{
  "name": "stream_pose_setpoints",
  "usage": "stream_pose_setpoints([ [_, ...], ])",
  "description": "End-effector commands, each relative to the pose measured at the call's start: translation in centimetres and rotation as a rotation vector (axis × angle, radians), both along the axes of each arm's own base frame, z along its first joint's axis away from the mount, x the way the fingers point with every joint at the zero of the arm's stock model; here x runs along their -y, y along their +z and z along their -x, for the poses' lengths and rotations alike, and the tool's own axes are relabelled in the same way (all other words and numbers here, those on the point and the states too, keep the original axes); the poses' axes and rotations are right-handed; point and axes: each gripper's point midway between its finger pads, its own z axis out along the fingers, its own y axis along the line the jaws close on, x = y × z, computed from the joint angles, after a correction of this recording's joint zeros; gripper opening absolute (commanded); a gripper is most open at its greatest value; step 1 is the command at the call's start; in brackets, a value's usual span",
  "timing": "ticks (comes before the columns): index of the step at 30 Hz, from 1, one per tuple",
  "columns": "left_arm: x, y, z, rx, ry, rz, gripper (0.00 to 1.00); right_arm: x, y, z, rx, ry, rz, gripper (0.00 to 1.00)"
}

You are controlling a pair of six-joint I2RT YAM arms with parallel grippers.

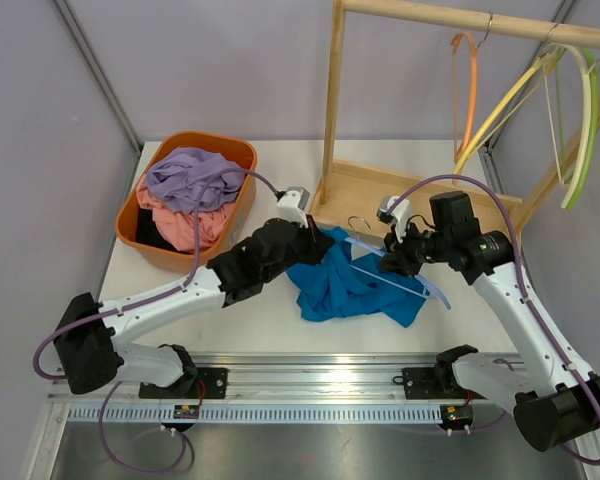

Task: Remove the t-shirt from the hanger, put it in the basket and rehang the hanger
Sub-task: Remove the tshirt from the hanger

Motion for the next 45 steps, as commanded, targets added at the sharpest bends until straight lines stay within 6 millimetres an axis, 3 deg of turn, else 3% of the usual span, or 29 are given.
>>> stream_pose_setpoints([
  [1,-4.7,2.6,-2.7,0.07,0.159,0.056,0.0,0.6,1.9,0.2,0.09,0.062,0.028,0.0],
  [6,-11.3,1.7,-4.1,0.078,0.284,-0.032,0.0,2.1,2.2,1.3,0.134,0.103,0.091,0.0],
  [9,-13.2,-0.4,-4.2,0.045,0.297,-0.104,0.0,2.4,3.6,2.2,0.182,0.122,0.081,0.0],
  [14,-14.1,-3.2,-3.9,0.001,0.278,-0.134,0.0,3.4,6.7,2.5,0.289,0.079,0.09,0.0],
  [17,-14.0,-3.9,-3.5,-0.014,0.258,-0.143,0.0,3.9,8.3,2.5,0.325,0.045,0.099,0.0],
  [20,-12.4,-3.5,-2.9,0.006,0.157,-0.116,0.0,3.6,9.0,2.6,0.324,0.046,0.075,0.0],
  [23,-9.4,-2.3,-0.9,0.041,-0.062,-0.059,0.19,3.0,8.0,2.4,0.282,0.065,0.055,0.0],
  [24,-8.5,-1.6,0.1,0.049,-0.143,-0.038,0.43,2.9,7.4,2.2,0.267,0.064,0.059,0.0],
  [27,-8.4,0.4,2.3,0.129,-0.27,-0.047,0.84,2.9,6.8,1.7,0.251,0.064,0.073,0.0],
  [30,-9.6,2.2,5.1,0.247,-0.38,-0.095,0.98,2.9,6.6,1.7,0.25,0.088,0.081,0.0],
  [33,-11.7,4.0,7.2,0.4,-0.441,-0.186,0.99,2.1,6.5,2.5,0.232,0.172,0.062,0.0],
  [35,-12.9,4.5,7.5,0.524,-0.475,-0.288,0.99,1.6,5.9,3.1,0.181,0.227,0.047,0.0],
  [38,-13.9,6.3,7.7,0.698,-0.508,-0.39,0.99,0.7,7.1,3.8,0.182,0.308,0.003,0.0],
  [41,-13.8,7.1,7.3,0.811,-0.553,-0.466,0.99,-0.6,8.1,5.7,0.188,0.434,-0.062,0.0],
  [45,-11.7,7.4,8.3,0.851,-0.715,-0.432,0.99,-1.6,7.8,7.1,0.181,0.534,-0.065,0.0],
])
